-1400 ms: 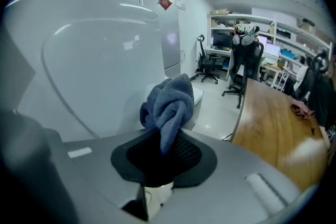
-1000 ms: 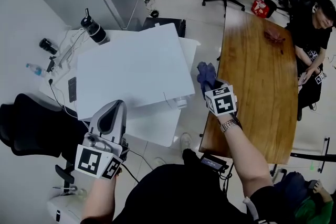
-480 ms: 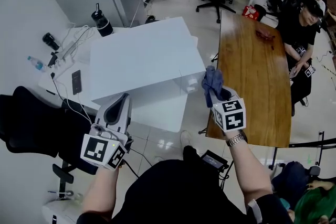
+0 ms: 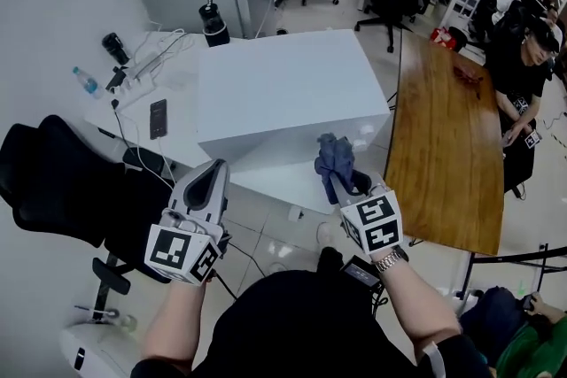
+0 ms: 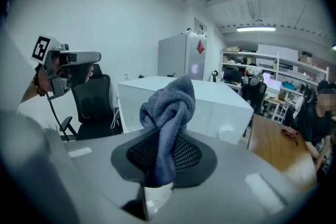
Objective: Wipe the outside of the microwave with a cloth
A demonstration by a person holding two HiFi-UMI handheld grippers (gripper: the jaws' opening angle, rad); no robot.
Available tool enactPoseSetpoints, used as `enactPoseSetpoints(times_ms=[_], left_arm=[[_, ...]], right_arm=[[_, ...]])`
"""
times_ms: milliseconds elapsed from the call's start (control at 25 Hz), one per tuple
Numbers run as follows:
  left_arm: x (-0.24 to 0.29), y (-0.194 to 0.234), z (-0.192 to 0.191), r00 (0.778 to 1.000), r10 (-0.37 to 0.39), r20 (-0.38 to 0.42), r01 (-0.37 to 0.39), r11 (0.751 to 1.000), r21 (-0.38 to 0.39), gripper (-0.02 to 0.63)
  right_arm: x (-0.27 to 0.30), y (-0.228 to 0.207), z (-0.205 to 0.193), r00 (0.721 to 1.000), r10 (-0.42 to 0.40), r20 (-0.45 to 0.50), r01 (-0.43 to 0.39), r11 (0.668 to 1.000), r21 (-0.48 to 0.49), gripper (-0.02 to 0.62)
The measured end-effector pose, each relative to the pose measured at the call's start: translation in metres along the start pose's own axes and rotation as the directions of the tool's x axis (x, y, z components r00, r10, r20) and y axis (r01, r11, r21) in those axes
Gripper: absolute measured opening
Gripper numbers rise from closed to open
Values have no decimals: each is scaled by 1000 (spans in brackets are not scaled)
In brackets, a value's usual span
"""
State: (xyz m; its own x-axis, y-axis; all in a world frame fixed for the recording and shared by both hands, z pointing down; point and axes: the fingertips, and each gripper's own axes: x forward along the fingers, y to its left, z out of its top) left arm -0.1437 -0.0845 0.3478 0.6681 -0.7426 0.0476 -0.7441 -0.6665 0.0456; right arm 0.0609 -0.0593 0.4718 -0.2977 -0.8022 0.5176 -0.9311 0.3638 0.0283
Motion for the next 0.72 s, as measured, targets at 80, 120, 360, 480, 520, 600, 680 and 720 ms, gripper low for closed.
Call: enactPoseSetpoints(times_ms=[80,120,360,480,520,600,680,720], left_arm=[[-17,14,0,1000,28,2,-28,1000,-2,5],[-25,21,-1,999,43,3,-43,999,-2,5],[-69,55,-9,992,129,-3,-129,992,-1,5],[-88,69,-12,986,169,-7,-169,986,-3,5],[-93,73,-12,984,180,-9,-180,984,-2,5],[-103,80,-12,980,199,-14,-199,980,3,5],[-112,86,-13,976,216,-18,-216,976,10,5],[-116,89,-13,974,227,-21,-227,974,10,5]], right_arm=[[11,29,6,999,43,1,-43,999,-21,64],[17,42,9,998,63,2,-63,997,-33,64],[58,115,23,983,185,16,-183,978,-97,64],[78,145,29,972,233,20,-229,966,-124,64],[85,154,30,969,246,20,-241,961,-132,64],[100,171,32,963,269,18,-264,954,-143,64],[114,185,34,958,286,16,-281,948,-151,64],[121,191,34,956,293,14,-287,945,-153,64]])
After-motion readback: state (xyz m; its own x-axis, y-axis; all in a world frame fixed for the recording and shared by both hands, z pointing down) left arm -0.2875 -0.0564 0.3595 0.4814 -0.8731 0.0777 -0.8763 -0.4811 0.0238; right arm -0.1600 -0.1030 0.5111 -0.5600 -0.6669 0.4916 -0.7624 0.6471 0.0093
